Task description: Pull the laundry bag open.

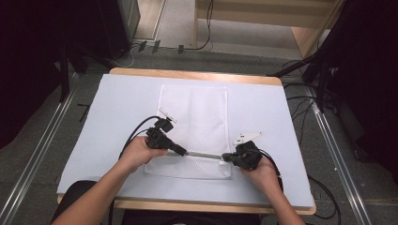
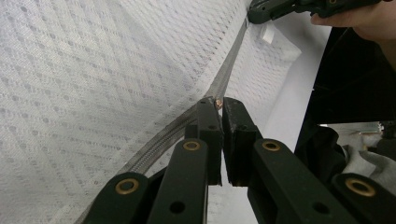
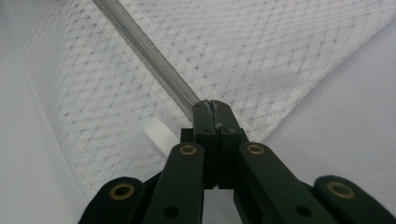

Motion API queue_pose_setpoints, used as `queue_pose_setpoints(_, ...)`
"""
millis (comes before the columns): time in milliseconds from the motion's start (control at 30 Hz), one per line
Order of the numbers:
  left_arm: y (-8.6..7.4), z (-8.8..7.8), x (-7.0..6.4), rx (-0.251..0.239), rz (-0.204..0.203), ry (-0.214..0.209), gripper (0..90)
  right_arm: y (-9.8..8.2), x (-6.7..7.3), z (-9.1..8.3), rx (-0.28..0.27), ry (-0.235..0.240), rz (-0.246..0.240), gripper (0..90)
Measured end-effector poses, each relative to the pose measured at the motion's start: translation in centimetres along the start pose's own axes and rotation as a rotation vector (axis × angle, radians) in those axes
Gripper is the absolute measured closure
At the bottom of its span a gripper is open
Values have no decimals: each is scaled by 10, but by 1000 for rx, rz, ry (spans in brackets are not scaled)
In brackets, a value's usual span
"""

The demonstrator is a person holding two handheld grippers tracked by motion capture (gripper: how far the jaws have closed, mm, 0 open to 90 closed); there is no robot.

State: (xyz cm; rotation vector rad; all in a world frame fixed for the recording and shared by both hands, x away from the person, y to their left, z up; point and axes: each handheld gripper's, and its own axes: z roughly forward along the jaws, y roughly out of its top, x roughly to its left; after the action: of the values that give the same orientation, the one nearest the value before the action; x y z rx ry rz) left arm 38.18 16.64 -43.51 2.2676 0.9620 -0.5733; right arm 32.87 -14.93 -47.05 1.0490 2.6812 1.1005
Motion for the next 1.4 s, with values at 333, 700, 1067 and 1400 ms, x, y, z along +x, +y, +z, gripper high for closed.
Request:
queue_pose_setpoints(333,-12,-16,8,-13,-28,29,881,0,0,0,1,-1,2,900)
queue_pose_setpoints(700,-27,-35,18,-35,-50,41,881,0,-1,0,-5,4,-2,900)
queue_pose_setpoints(1067,-34,-47,24,-47,-60,63,881,-1,-1,0,-5,8,-4,900)
queue_pose_setpoints(1400,-43,-55,27,-54,-74,78,880,1,-2,0,1,19,-13,900)
